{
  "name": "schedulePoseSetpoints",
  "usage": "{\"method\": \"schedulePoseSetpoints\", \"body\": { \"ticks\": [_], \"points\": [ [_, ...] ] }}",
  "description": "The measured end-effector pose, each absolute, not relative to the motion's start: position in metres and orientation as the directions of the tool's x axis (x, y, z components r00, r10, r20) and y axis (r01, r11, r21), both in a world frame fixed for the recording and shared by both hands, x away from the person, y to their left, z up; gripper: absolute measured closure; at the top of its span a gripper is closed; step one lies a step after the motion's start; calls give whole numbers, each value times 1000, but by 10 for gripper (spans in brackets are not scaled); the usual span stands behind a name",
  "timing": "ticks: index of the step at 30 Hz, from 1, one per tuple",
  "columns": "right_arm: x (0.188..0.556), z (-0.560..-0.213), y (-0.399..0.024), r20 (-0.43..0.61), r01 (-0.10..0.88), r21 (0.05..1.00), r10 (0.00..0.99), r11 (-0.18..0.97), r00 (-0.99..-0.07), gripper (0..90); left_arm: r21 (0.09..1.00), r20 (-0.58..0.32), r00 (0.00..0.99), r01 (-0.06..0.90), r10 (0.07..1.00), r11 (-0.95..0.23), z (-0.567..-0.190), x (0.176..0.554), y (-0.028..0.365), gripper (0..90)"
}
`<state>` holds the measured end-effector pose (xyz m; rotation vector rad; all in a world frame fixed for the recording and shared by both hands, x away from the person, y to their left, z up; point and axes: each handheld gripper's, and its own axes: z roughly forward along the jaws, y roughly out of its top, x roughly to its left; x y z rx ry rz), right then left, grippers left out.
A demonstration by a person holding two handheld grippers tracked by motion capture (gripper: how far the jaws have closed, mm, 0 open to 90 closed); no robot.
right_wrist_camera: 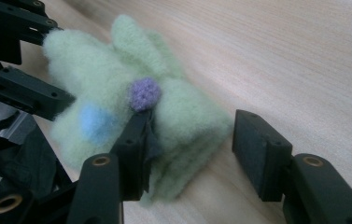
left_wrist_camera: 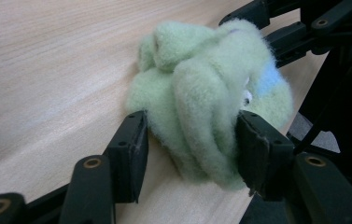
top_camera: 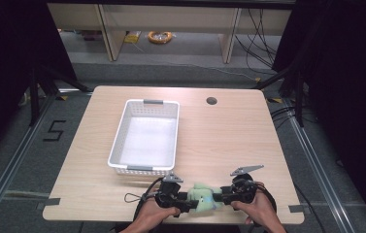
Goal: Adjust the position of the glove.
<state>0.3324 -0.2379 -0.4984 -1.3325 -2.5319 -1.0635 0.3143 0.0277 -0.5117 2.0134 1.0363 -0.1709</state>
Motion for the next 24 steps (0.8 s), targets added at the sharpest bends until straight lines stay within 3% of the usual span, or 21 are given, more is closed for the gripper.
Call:
{"method": "schedulePoseSetpoints", "body": {
  "ticks": [7, 13, 24],
  "points": [
    [332, -500, -238, 377, 746, 546, 683, 381, -626, 551, 620, -464, 662, 717, 588, -319, -513, 314, 25, 526],
    [332, -503, -239, 451, 768, 529, 647, 360, -614, 632, 626, -485, 672, 714, 560, -314, -515, 314, 24, 604],
    [329, -498, -237, 369, 694, 588, 625, 416, -688, 730, 658, -457, 709, 676, 537, -332, -512, 309, 25, 705]
  ]
}}
